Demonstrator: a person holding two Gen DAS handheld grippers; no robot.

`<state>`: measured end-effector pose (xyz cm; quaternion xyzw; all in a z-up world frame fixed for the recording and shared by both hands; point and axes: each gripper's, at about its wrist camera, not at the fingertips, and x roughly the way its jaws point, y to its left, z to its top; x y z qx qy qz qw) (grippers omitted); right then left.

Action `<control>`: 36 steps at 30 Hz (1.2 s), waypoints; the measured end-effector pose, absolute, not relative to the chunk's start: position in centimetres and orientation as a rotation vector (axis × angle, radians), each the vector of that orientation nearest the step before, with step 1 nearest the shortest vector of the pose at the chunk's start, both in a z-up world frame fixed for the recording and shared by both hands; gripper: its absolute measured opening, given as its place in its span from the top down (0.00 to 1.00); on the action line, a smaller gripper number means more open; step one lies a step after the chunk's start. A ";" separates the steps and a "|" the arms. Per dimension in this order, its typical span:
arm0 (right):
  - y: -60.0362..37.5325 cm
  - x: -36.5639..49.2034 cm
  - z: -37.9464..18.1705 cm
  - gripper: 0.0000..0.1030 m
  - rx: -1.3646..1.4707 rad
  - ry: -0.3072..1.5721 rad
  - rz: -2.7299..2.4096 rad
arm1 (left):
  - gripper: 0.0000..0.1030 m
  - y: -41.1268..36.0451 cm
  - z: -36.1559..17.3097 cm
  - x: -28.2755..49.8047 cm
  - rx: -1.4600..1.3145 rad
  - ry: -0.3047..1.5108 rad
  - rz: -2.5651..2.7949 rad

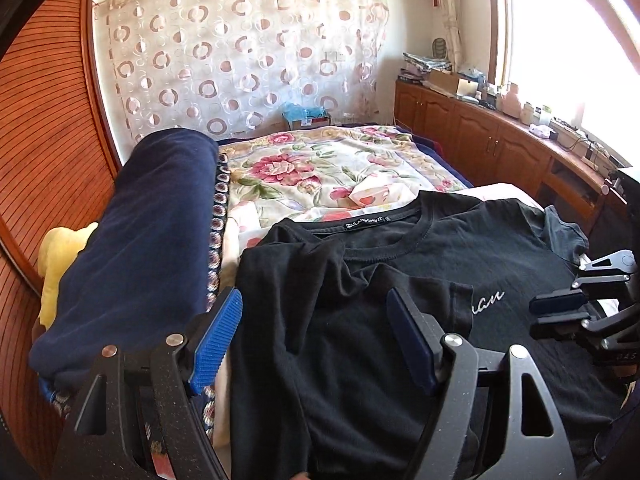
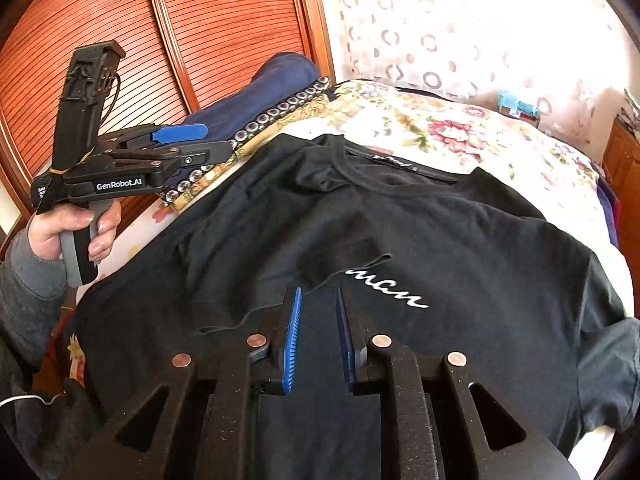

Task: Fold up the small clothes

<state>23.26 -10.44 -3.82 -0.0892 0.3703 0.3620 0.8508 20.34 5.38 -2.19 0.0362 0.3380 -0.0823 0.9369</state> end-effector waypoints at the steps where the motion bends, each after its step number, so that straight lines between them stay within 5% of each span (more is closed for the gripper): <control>1: -10.7 23.3 -3.9 0.69 -0.187 0.778 0.758 | 0.27 5.4 -2.3 20.8 0.075 0.698 -0.173; 3: -10.9 23.8 -3.9 0.56 -0.184 0.774 0.730 | 0.27 5.4 -2.4 21.8 0.088 0.713 -0.170; 8: -12.9 24.9 -4.6 0.54 -0.179 0.770 0.633 | 0.41 5.3 -2.8 25.2 0.106 0.770 -0.200; 19: -19.7 26.4 -5.9 0.54 -0.100 0.800 0.430 | 0.45 3.6 -7.0 31.3 0.136 0.961 -0.216; 22: -20.3 26.2 -6.6 0.54 -0.089 0.820 0.407 | 0.66 3.7 -7.7 31.7 0.153 0.981 -0.200; 24: -20.3 26.1 -6.7 0.54 -0.081 0.830 0.403 | 0.91 3.9 -7.6 31.6 0.164 0.974 -0.196; 36: -20.8 26.9 -6.8 0.54 -0.058 0.824 0.407 | 0.95 12.9 1.4 29.4 0.098 0.736 0.024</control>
